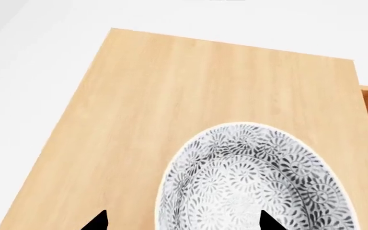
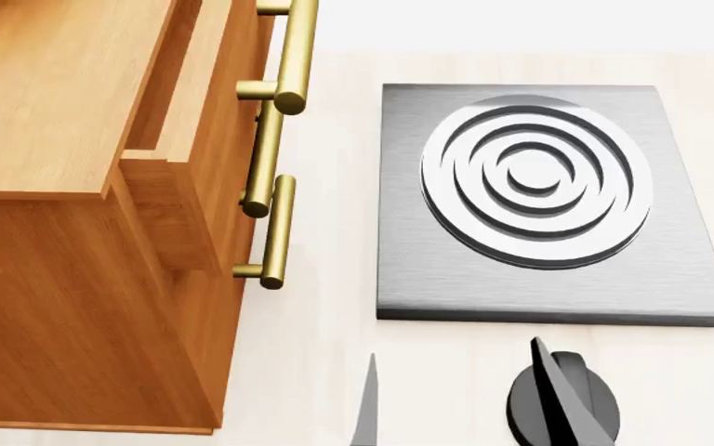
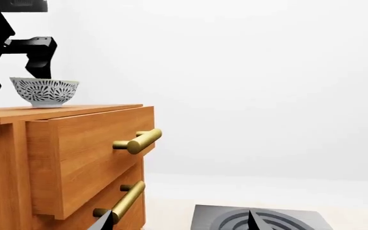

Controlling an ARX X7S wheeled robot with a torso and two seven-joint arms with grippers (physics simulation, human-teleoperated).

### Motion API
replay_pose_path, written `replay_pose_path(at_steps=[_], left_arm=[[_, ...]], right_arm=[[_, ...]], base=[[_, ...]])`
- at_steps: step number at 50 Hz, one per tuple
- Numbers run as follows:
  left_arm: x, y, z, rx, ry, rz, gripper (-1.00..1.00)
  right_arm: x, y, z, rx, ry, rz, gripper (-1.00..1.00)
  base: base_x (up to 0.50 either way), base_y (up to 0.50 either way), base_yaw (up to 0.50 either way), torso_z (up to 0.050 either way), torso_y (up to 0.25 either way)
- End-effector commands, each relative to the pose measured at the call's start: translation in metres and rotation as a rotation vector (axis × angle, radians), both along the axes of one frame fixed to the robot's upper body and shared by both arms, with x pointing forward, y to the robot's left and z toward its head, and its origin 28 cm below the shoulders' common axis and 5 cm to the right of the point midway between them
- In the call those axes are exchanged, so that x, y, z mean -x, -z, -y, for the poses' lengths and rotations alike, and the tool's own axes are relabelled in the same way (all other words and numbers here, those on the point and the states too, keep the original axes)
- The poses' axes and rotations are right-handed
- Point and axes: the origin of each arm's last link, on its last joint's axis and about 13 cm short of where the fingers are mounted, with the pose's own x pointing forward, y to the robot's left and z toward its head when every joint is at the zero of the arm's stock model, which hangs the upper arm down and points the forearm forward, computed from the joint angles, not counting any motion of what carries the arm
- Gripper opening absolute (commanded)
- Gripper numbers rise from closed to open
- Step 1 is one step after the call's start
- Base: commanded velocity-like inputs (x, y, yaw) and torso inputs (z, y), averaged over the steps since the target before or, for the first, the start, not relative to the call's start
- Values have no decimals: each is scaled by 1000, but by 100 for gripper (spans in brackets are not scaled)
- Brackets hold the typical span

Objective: Pick the akita bowl on the wooden cabinet and place it on the plate.

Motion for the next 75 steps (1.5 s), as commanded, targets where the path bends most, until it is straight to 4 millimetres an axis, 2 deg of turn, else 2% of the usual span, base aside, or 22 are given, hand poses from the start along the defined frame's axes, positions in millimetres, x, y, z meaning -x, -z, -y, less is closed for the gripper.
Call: replay_pose_path(at_steps=[1, 20, 21, 23, 24, 28, 31, 34, 53, 57, 64, 67, 71, 75], left_arm=[[-10, 16, 2, -45, -6, -28, -100], [-10, 14, 1, -64, -19, -7, -100], [-10, 13, 1, -82, -17, 4, -100], [-12, 6, 3, -227, -29, 60, -100], [-13, 1, 4, -362, -49, 96, -100], [-13, -11, 12, -407, 32, 187, -100], [-11, -16, 17, -381, 58, 220, -100], [-11, -25, 24, -451, 92, 294, -100], [0, -52, 53, -529, 232, 471, -100], [3, -59, 59, -549, 314, 521, -100], [12, -63, 66, -589, 349, 614, -100], [18, -65, 68, -538, 404, 647, -100], [24, -66, 72, -610, 416, 686, -100], [30, -67, 77, -610, 443, 742, -100]], right_arm=[[-2, -2, 1, 7, 11, 17, 100], [-1, -3, 1, 1, 9, 17, 100], [-1, -3, 1, 1, 9, 18, 100], [-1, -3, 2, 1, 9, 17, 100], [-2, -3, 2, 0, 9, 17, 100], [-1, -3, 2, 1, 9, 19, 100], [-1, -3, 2, 2, 10, 20, 100], [-1, -4, 2, 1, 12, 22, 100], [1, -7, 2, 3, 18, 32, 100], [1, -7, 2, 2, 17, 32, 100], [2, -7, 3, 0, 17, 33, 100], [2, -7, 3, -2, 18, 32, 100], [1, -6, 3, -5, 16, 31, 100], [2, -7, 3, -5, 17, 33, 100]], base=[[0, 0, 0, 0, 0], [0, 0, 0, 0, -1], [0, 0, 0, 0, 0], [0, 0, 0, 0, -5], [0, 0, 0, 0, 0], [0, 0, 0, 0, 0], [0, 0, 0, 0, 0], [0, 0, 0, 0, 0], [0, 0, 0, 0, 0], [0, 0, 0, 0, 0], [0, 0, 0, 0, 0], [0, 0, 0, 0, 0], [0, 0, 0, 0, 0], [0, 0, 0, 0, 0]])
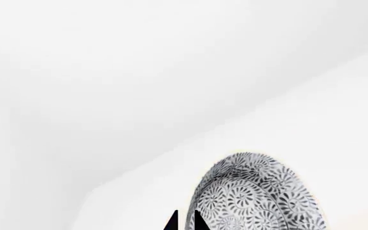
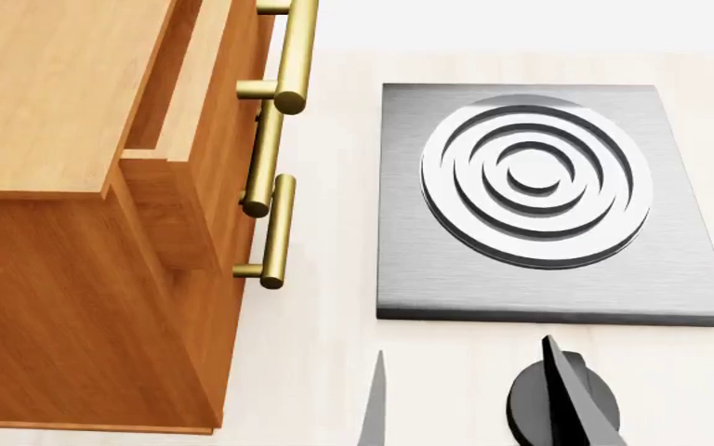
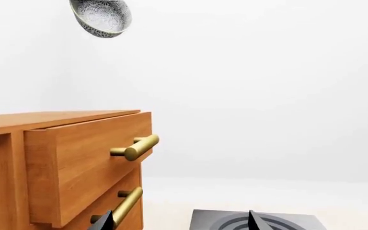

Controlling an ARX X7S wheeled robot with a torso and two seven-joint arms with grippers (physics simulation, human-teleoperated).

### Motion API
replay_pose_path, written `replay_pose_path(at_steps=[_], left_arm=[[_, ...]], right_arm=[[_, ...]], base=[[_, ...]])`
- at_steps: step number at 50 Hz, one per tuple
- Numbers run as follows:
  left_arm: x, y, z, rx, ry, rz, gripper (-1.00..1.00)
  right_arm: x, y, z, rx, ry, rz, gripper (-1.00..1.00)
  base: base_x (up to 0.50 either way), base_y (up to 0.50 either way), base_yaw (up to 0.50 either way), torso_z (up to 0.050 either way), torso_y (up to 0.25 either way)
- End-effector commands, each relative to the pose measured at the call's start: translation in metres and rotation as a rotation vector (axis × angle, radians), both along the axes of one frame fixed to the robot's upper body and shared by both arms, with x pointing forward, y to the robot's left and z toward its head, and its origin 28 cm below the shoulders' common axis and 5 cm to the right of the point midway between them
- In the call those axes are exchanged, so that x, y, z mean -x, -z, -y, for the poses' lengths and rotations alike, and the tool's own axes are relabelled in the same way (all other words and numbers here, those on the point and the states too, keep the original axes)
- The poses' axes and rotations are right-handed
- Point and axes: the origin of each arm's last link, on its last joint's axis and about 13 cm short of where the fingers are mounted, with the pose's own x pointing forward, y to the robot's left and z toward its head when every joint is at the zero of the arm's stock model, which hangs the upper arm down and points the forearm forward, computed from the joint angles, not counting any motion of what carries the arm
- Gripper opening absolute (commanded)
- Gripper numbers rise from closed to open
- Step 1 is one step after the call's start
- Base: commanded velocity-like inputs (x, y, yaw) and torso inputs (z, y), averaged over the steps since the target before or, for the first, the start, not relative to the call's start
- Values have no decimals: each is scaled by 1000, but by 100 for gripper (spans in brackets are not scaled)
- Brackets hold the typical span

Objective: Pick the akita bowl on the wooden cabinet and place it on the plate.

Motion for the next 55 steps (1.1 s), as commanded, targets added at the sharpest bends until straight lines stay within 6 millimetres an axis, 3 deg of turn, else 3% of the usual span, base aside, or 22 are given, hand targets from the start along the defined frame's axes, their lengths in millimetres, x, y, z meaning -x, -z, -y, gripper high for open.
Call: replay_pose_path(at_steps=[1, 7, 20, 39, 55], left_arm=[[22, -7, 21, -77, 154, 133, -100], [41, -7, 30, -123, 259, 250, -100], [62, -4, 46, -156, 317, 320, -100], [81, 6, 63, -280, 402, 403, -100], [92, 10, 65, -317, 484, 414, -100]], right_arm=[[-1, -3, 1, 4, 10, 20, 100], [-1, -3, 1, 6, 11, 23, 100], [1, -4, 2, 8, 14, 27, 100], [0, -5, 2, 3, 13, 28, 100], [1, -5, 2, 5, 14, 28, 100]], base=[[0, 0, 0, 0, 0], [0, 0, 0, 0, 0], [0, 0, 0, 0, 0], [0, 0, 0, 0, 0], [0, 0, 0, 0, 0]])
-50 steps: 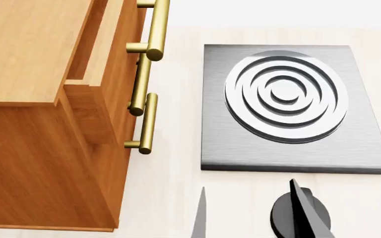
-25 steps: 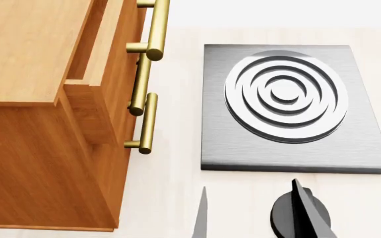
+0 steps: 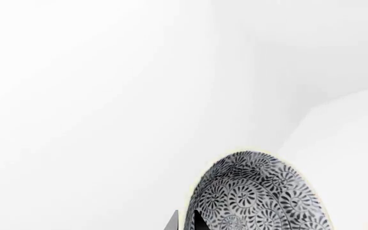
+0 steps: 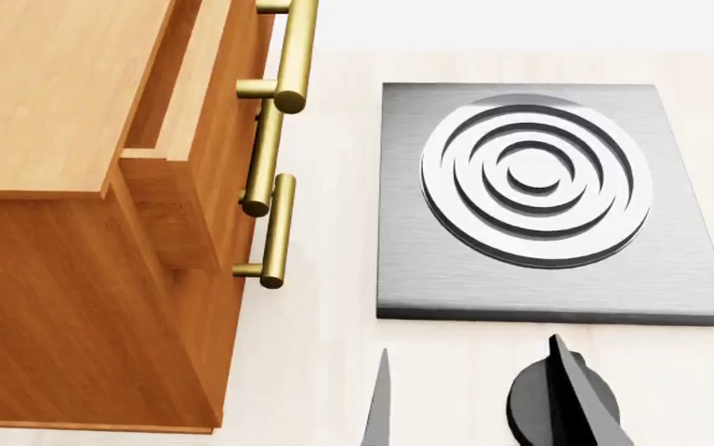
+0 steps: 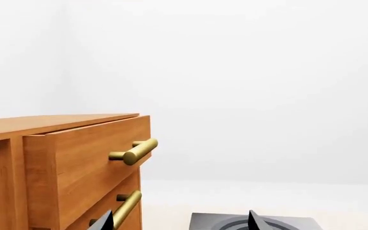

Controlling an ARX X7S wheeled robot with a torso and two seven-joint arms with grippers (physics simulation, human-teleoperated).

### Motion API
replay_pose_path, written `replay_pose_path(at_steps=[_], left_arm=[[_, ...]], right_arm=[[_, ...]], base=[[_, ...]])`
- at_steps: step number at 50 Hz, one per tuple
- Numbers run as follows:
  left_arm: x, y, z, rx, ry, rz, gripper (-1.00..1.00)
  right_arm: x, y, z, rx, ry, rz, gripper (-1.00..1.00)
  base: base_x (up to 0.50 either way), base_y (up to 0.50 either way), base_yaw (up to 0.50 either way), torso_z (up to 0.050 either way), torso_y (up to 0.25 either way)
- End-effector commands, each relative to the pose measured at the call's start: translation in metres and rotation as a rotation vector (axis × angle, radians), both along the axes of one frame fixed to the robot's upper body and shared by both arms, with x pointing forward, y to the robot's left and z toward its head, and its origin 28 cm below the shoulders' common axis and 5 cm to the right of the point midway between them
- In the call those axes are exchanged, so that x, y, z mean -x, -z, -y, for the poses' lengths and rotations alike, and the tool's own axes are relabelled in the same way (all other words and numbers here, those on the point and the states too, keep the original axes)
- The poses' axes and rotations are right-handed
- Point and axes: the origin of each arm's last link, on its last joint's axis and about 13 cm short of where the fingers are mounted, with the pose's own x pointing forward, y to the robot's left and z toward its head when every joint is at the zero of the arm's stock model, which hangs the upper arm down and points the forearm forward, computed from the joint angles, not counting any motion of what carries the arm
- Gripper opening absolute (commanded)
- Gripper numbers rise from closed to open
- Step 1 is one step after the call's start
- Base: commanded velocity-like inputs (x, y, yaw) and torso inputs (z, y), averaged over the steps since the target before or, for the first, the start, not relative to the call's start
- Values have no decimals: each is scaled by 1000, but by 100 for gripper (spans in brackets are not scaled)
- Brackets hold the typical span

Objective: Pick the akita bowl on the wooden cabinet and place it on the plate.

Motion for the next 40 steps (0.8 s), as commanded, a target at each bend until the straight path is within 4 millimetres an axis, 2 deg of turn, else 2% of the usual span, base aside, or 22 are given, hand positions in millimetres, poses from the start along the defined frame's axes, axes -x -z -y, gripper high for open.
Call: replay_pose_path(at_steps=[1, 23, 40], left_arm=[[14, -1, 6, -40, 77, 41, -100], [16, -5, -16, -54, 57, 38, -100], [16, -2, -17, -62, 58, 30, -100]], right_arm=[[-1, -3, 1, 9, 9, 19, 100], [0, -3, 1, 11, 10, 21, 100], [-1, -2, 1, 10, 9, 22, 100]], base=[[0, 0, 0, 0, 0], [0, 0, 0, 0, 1], [0, 0, 0, 0, 0]])
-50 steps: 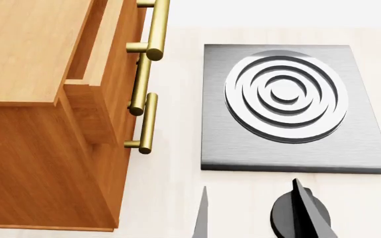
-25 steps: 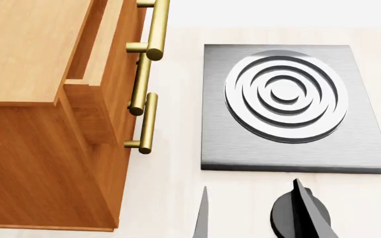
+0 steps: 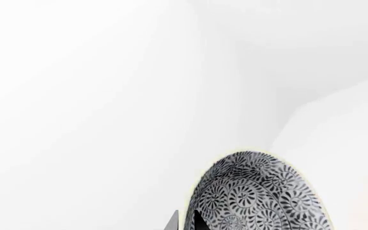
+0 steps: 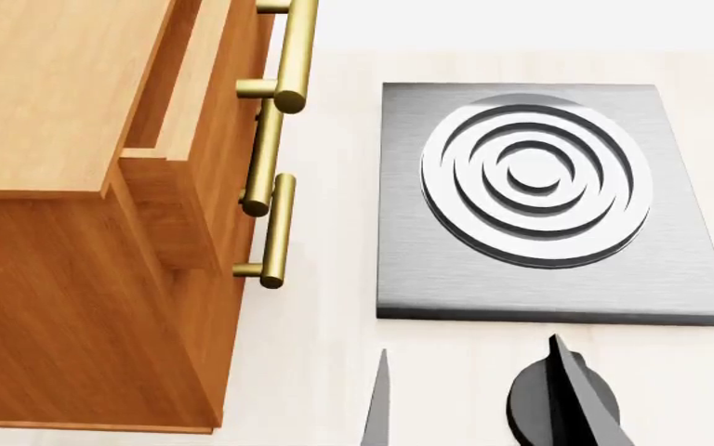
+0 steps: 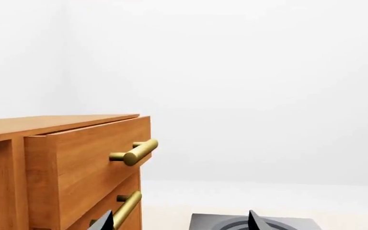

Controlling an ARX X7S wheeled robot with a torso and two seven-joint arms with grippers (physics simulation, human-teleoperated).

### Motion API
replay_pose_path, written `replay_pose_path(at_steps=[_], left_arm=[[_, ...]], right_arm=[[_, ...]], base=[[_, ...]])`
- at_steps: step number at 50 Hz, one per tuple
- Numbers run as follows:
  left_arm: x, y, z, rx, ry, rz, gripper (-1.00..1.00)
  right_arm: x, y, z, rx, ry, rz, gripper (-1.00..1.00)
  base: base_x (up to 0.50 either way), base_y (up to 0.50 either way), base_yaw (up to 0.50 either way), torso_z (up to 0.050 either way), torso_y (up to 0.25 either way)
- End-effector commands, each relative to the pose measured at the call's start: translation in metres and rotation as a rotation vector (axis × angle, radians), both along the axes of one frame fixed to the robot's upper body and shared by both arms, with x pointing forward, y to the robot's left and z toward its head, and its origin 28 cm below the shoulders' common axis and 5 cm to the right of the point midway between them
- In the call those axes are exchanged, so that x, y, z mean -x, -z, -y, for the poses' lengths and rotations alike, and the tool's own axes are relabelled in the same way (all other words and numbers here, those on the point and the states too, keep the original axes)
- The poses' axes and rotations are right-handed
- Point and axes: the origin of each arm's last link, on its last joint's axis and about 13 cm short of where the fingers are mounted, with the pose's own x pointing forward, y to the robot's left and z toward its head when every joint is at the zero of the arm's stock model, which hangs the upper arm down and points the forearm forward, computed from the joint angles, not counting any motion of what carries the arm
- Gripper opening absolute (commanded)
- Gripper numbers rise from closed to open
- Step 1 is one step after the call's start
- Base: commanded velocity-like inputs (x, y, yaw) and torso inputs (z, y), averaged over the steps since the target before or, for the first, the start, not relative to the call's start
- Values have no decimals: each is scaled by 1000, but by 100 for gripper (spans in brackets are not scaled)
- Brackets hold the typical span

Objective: Pick the akita bowl on the wooden cabinet and place it on the plate.

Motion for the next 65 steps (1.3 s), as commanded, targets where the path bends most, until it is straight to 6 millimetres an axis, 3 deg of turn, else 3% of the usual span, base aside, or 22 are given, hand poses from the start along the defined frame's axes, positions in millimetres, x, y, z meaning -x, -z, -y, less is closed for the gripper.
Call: replay_pose_path(at_steps=[1, 15, 46, 65], left_arm=[[5, -5, 1, -8, 22, 28, -100], [12, 0, 0, -61, 81, 8, -100], [26, 32, -3, -212, 169, -47, -100], [31, 38, -3, -256, 199, -57, -100]], right_arm=[[-2, -2, 1, 8, 9, 19, 100], [-2, -3, 1, 6, 9, 19, 100], [-1, -4, 1, 9, 12, 24, 100], [-1, -3, 1, 7, 9, 24, 100]], base=[[0, 0, 0, 0, 0], [0, 0, 0, 0, 1], [0, 0, 0, 0, 0], [0, 0, 0, 0, 1]])
